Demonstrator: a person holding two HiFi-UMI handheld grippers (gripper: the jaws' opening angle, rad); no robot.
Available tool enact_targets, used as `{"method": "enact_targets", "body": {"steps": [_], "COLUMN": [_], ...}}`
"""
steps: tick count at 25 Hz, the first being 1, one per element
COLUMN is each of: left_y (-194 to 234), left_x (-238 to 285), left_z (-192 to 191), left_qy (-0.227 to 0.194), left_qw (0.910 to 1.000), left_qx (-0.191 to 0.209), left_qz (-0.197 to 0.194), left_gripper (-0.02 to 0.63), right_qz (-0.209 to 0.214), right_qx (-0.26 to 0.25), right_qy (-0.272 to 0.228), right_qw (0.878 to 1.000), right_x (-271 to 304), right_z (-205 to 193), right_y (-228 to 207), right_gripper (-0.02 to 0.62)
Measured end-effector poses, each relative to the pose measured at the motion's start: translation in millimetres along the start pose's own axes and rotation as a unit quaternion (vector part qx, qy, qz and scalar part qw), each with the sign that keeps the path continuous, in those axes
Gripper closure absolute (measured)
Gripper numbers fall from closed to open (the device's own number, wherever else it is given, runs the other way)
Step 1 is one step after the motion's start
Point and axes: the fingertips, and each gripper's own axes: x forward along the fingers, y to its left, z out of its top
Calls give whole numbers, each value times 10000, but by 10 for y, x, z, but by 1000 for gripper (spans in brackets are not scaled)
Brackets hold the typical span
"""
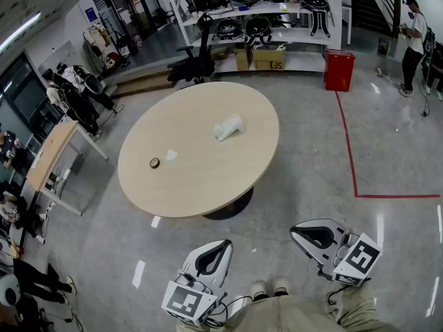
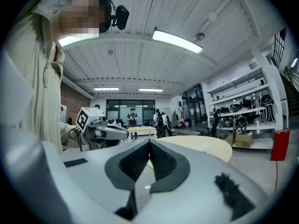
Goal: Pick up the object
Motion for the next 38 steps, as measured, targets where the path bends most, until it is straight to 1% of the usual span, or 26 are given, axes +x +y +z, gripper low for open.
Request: {"method": "enact_targets", "body": {"steps": [4, 10, 13, 16, 19, 21, 24, 29, 33, 38], "left_y": [-40, -93, -133, -147, -125, -83, 32, 300, 663, 1095], "left_x": [64, 168, 252, 299, 342, 365, 414, 585, 790, 1067], "left_z": [38, 8, -30, -33, -3, -3, -30, -52, -28, -28], "left_qy": [-22, 33, 183, 86, 70, 77, 73, 76, 68, -15], "left_qw": [10000, 9999, 9996, 9999, 9999, 9999, 9998, 9999, 9999, 10000], "left_qx": [1, -53, -150, -17, 11, 13, 3, 49, -43, 31], "left_qz": [37, 127, 127, 129, 140, 150, 159, 112, 107, 33], "left_gripper": [600, 600, 600, 600, 600, 600, 600, 600, 600, 600], "right_qz": [-28, -41, -40, 60, 230, 308, 312, 156, 181, 85], "right_qx": [-5, -151, -177, -246, -347, -427, -392, -325, -283, -189], "right_qy": [-50, -26, -33, 66, 134, 184, 177, 258, 200, 202], "right_qw": [10000, 9999, 9998, 9997, 9990, 9984, 9986, 9990, 9992, 9996], "right_x": [-63, -153, -183, -214, -201, -125, 3, 242, 545, 932], "right_z": [18, -29, -59, -96, -162, -134, -136, -158, -108, -70], "right_y": [-76, -202, -274, -282, -300, -312, -368, -595, -816, -1164], "right_gripper": [592, 592, 592, 592, 592, 592, 592, 592, 592, 592]}}
